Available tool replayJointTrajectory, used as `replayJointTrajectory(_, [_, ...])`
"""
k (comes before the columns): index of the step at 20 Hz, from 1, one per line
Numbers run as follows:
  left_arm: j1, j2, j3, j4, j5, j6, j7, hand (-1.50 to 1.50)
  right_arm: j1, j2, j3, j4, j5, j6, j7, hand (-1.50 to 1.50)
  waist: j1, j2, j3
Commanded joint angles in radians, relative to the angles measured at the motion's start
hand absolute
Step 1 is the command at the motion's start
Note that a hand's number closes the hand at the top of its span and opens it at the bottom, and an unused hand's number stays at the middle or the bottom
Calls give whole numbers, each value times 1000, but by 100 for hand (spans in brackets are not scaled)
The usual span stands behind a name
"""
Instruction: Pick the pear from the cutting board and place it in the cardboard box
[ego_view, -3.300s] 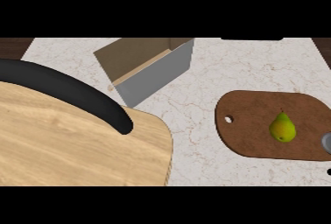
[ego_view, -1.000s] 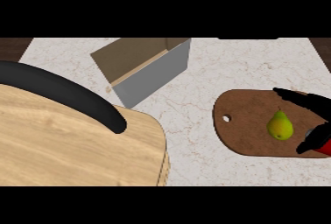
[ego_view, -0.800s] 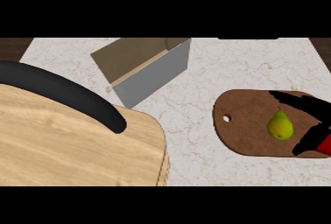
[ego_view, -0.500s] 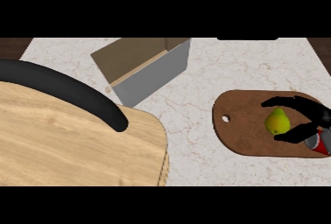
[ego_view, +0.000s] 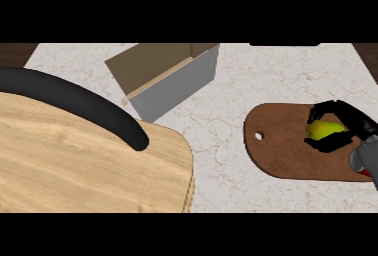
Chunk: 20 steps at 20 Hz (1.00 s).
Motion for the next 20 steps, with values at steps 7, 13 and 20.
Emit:
replayJointTrajectory(7, [4, 31, 46, 30, 0, -8, -21, 0, -89, 163, 185, -244, 319, -302, 426, 150, 4, -3, 2])
replayJointTrajectory(13, [2, -15, 19, -6, -32, 29, 45, 0, -55, 157, 217, -552, 406, -290, 591, 150, -22, -5, 5])
replayJointTrajectory(20, [-12, 3, 46, 23, -14, -16, 6, 0, -188, 194, 225, -723, 399, -201, 588, 150, -5, 1, 5])
